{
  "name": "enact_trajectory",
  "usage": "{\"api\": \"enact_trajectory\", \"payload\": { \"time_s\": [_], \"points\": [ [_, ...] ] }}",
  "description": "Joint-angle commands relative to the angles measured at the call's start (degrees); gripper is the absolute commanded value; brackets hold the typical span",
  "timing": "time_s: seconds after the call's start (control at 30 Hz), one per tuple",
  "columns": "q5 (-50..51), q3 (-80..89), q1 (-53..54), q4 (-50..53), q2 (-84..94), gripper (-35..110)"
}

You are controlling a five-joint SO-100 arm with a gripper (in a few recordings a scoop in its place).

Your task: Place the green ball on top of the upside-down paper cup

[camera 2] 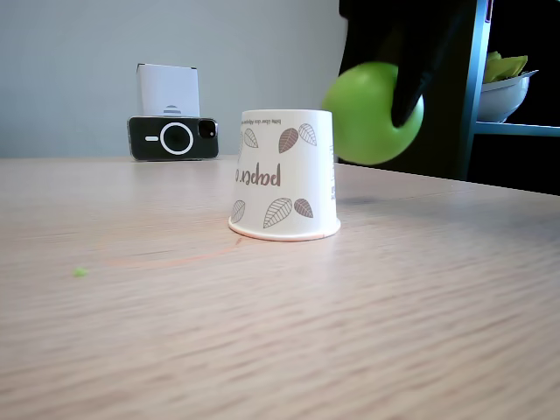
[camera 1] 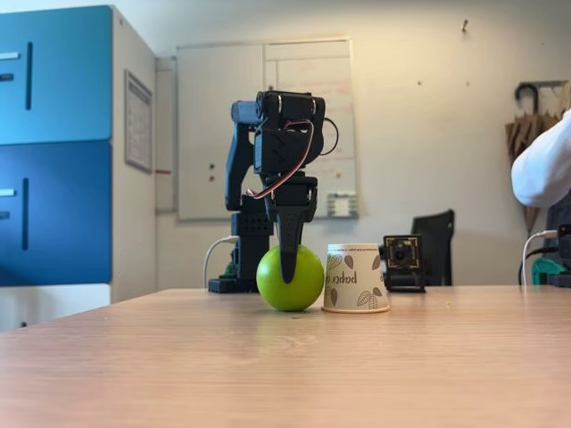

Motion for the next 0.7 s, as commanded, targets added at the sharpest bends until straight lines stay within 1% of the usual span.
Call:
{"api": "enact_trajectory", "payload": {
  "time_s": [0.0,0.13,0.33,0.5,0.67],
  "points": [
    [-0.18,-0.70,0.97,0.62,7.21,24],
    [1.05,-0.97,0.18,2.81,11.60,24],
    [2.81,-1.23,-2.90,2.55,17.84,24],
    [6.06,-2.72,-8.61,2.37,20.04,24],
    [9.14,-2.90,-14.50,-0.44,16.96,24]
  ]
}}
